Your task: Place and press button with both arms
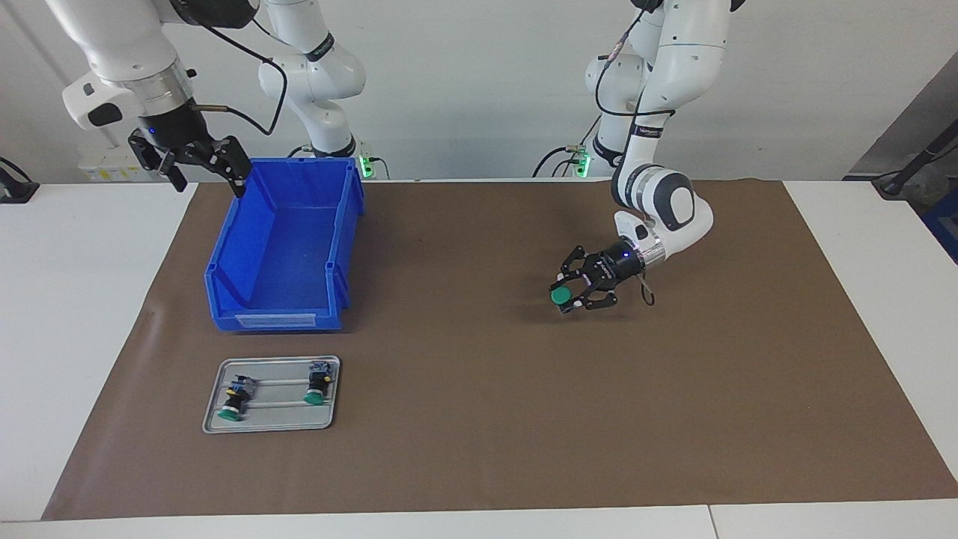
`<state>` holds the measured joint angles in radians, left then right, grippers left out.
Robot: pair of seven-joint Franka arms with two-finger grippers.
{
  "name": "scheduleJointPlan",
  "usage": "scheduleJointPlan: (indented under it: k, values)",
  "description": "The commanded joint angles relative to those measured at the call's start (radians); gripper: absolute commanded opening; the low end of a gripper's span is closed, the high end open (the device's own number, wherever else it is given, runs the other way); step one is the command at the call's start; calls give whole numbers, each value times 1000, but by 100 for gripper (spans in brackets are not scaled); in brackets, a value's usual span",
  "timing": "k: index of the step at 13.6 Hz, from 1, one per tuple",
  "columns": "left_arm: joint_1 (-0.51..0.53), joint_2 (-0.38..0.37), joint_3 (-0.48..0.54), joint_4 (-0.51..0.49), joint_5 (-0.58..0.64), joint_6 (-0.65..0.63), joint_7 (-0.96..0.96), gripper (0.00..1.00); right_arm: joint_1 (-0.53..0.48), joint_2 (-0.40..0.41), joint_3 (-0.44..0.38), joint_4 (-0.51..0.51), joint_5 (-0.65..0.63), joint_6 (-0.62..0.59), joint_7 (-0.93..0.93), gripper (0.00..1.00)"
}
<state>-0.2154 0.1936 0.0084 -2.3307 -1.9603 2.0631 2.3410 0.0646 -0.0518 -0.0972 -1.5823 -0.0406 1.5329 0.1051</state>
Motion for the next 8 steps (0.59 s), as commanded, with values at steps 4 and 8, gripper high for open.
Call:
scheduleJointPlan:
  k: [4, 8]
  values:
    - [-18, -42, 13, -136, -115, -84, 181, 0, -2, -20, 1, -25, 18, 13, -5, 100]
    - [-16, -54, 16, -193, -130, -129, 233, 0, -2, -20, 1, -25, 18, 13, -4, 100]
